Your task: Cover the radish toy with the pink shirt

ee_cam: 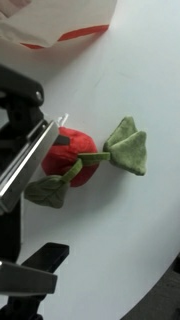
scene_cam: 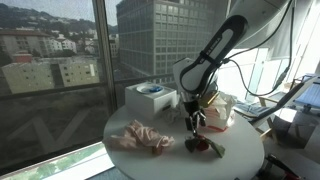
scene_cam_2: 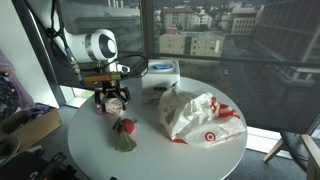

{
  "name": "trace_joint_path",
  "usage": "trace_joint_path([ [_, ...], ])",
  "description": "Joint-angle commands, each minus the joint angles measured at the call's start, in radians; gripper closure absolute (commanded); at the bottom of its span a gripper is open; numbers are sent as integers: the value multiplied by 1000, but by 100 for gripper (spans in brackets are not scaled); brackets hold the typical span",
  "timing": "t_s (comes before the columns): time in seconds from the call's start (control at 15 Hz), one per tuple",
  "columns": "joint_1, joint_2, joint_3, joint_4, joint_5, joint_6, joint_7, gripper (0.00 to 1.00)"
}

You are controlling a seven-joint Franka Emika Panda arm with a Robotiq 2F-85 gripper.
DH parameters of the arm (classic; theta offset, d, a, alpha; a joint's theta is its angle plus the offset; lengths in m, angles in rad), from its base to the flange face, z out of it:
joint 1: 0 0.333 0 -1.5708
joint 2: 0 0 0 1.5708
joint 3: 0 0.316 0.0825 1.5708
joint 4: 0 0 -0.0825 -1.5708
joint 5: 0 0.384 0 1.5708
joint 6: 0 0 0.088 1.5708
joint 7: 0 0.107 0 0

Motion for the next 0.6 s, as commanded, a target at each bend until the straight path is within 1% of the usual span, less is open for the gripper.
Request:
trace_joint_path([
  [0.0,10,4,25,118,-3,-77,1,0],
  [0.13,18,3,42,165,3,-88,-7,0],
  [0.27,19,-31,71,168,38,-116,-33,0],
  [0.33,12,-4,52,151,8,-71,-7,0],
  [0.53,21,-13,70,166,16,-94,-8,0],
])
